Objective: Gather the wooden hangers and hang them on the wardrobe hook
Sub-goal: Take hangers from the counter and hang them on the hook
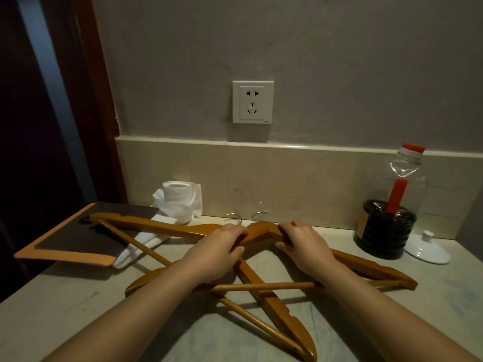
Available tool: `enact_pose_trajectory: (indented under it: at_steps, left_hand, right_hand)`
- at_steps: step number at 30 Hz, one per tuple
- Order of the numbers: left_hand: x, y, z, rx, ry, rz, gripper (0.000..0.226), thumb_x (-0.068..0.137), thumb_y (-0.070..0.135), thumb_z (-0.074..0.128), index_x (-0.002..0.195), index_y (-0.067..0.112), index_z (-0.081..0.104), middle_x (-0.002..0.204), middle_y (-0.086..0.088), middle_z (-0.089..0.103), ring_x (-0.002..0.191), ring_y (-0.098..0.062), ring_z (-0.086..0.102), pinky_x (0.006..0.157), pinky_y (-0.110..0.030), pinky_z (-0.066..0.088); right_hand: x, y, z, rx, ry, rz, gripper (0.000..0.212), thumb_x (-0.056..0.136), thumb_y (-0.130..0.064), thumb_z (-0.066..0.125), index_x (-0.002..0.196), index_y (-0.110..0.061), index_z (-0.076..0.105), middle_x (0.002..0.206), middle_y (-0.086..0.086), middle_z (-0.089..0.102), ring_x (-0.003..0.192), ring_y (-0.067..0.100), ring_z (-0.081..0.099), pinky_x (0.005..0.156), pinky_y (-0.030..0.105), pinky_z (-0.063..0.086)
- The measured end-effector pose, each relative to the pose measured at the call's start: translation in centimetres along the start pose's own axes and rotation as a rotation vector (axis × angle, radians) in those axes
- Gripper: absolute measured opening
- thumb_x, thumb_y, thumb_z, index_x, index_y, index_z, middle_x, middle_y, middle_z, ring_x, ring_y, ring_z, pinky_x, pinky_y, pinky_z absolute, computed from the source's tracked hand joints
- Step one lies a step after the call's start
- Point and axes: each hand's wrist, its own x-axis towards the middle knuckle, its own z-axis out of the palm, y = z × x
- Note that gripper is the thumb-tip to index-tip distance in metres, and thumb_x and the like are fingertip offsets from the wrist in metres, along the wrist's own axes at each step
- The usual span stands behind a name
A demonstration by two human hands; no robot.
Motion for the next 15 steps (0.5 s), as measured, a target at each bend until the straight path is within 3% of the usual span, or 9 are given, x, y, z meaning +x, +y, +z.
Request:
enact_pose_trajectory:
  at_steps: [3, 6, 10, 15]
  left_hand:
    - [-0.6, 0.8, -1.4, -0.113, -0.015, -0.025, 0.050, 0.094, 0.028, 0.050, 0.141, 0.028, 0.032, 0.137, 0.003, 0.049, 0.115, -0.013, 0.055, 0.086, -0.023, 0.051]
    - [-1.9, 1.4, -3.3, -0.138, -0.034, -0.037, 0.055, 0.093, 0.033, 0.052, 0.143, 0.027, 0.029, 0.135, 0.000, 0.051, 0.113, -0.014, 0.056, 0.090, -0.027, 0.051]
    - [-5.1, 1.0, -5.6, -0.178, -0.090, -0.014, 0.052, 0.090, 0.038, 0.054, 0.137, 0.022, 0.039, 0.121, -0.002, 0.061, 0.104, -0.015, 0.062, 0.093, -0.035, 0.052]
    - [-11.4, 0.2, -8.9, -0.700, -0.236, -0.049, 0.032, 0.092, 0.032, 0.054, 0.119, 0.015, 0.053, 0.108, -0.007, 0.069, 0.092, -0.020, 0.071, 0.078, -0.033, 0.058]
  right_hand:
    - [-1.2, -0.1, -1.3, 0.027, 0.098, -0.015, 0.040, 0.093, -0.030, 0.053, 0.131, -0.025, 0.044, 0.122, -0.001, 0.053, 0.111, 0.015, 0.052, 0.094, 0.028, 0.047]
    - [-2.7, -1.1, -3.0, 0.030, 0.184, -0.088, 0.044, 0.092, -0.031, 0.053, 0.135, -0.024, 0.041, 0.121, -0.001, 0.050, 0.108, 0.013, 0.049, 0.089, 0.023, 0.042]
    - [-5.0, -4.2, -4.9, 0.045, 0.302, -0.167, 0.049, 0.091, -0.026, 0.056, 0.138, -0.023, 0.039, 0.123, 0.003, 0.050, 0.109, 0.017, 0.048, 0.085, 0.020, 0.037]
    - [-7.3, -10.4, -6.9, 0.132, 0.426, -0.275, 0.052, 0.088, -0.019, 0.060, 0.137, -0.022, 0.041, 0.124, 0.005, 0.051, 0.113, 0.019, 0.048, 0.089, 0.025, 0.042]
